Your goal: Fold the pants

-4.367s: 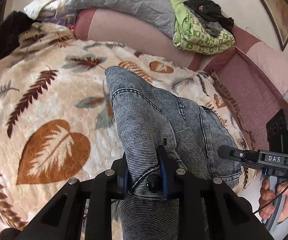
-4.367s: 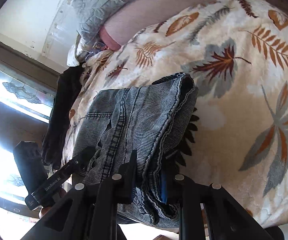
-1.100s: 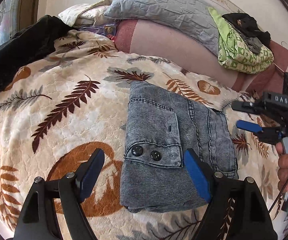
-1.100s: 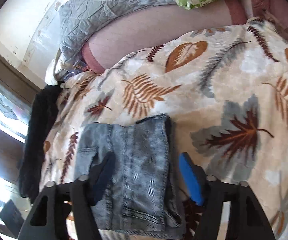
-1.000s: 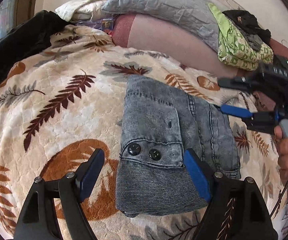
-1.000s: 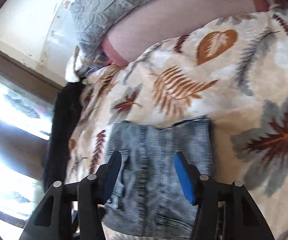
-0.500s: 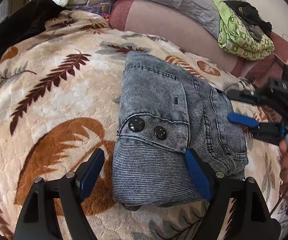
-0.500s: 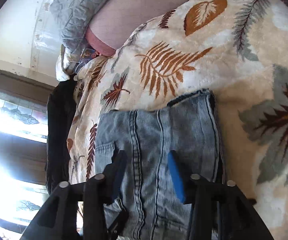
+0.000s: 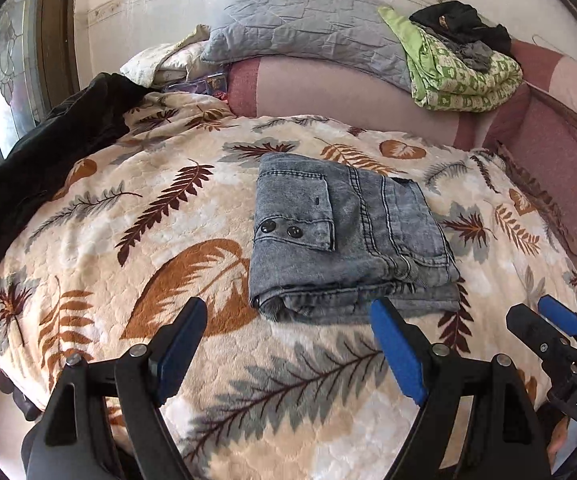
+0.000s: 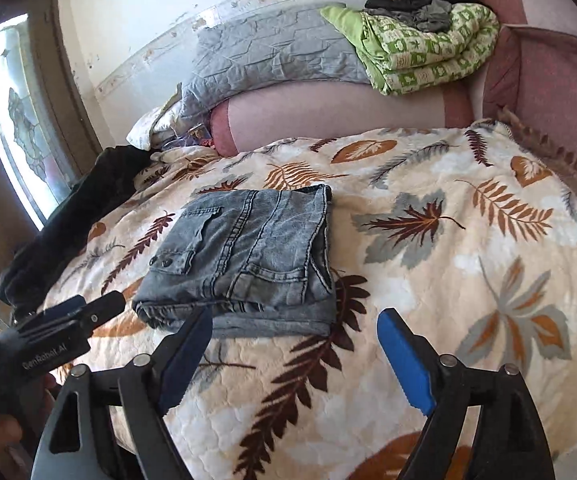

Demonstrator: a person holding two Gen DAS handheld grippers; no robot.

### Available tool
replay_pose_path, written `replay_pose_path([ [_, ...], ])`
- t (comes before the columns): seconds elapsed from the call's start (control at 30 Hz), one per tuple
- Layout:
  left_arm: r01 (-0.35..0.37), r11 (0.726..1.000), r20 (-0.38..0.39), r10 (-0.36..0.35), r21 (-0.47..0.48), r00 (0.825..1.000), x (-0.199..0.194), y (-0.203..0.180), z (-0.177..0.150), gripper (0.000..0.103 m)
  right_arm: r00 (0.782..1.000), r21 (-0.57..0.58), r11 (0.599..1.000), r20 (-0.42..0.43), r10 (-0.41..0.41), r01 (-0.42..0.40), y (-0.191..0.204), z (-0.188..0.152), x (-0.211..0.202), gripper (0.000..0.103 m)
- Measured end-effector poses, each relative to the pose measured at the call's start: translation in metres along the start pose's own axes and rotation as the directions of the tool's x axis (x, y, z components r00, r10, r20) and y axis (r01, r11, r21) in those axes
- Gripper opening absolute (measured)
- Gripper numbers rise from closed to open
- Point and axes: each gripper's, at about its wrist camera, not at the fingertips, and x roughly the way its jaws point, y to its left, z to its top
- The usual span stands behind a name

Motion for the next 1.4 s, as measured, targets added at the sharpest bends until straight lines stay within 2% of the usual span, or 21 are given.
replay_pose_path([
  [0.07,-0.025,0.999,0.007,0.025,0.022,1.0,-0.009,-0.005,-0.005,0.084,1.0,-0.025,1.0,0.016,-0.01,0.01,0.001,-0.008,-0.008,0.088],
  [0.13,-0.042,0.999,0.035,0.042,0.004,0.999,-0.02,-0.006,-0.009,0.084,0.999,-0.04,0.999,0.026,-0.025,0.026,0.001,-0.016,-0.014,0.09],
  [0.23,-0.03,0.999,0.049,0.031,-0.025,0.998,-0.031,-0.004,-0.014,0.084,0.998,-0.047,0.997,0.035,-0.054,0.056,-0.001,-0.03,-0.017,0.093],
  [0.37,-0.047,0.999,0.047,0.048,-0.023,0.998,-0.036,-0.006,-0.018,0.084,0.999,-0.045,0.998,0.024,-0.032,0.033,-0.001,-0.036,-0.016,0.094],
  [0.63,-0.064,0.998,0.048,0.064,-0.002,0.997,-0.04,-0.014,-0.025,0.084,0.999,-0.009,1.0,0.036,-0.015,0.015,-0.006,-0.039,-0.021,0.094],
  [0.83,-0.052,0.999,0.046,0.053,-0.01,0.998,-0.041,-0.017,-0.027,0.084,0.999,0.013,1.0,0.053,-0.013,0.012,-0.011,-0.037,-0.024,0.095],
  [1.4,-0.036,0.998,0.061,0.039,-0.042,0.997,-0.051,-0.006,-0.019,0.084,0.996,-0.06,0.997,0.077,-0.034,0.038,0.003,-0.036,-0.028,0.095],
])
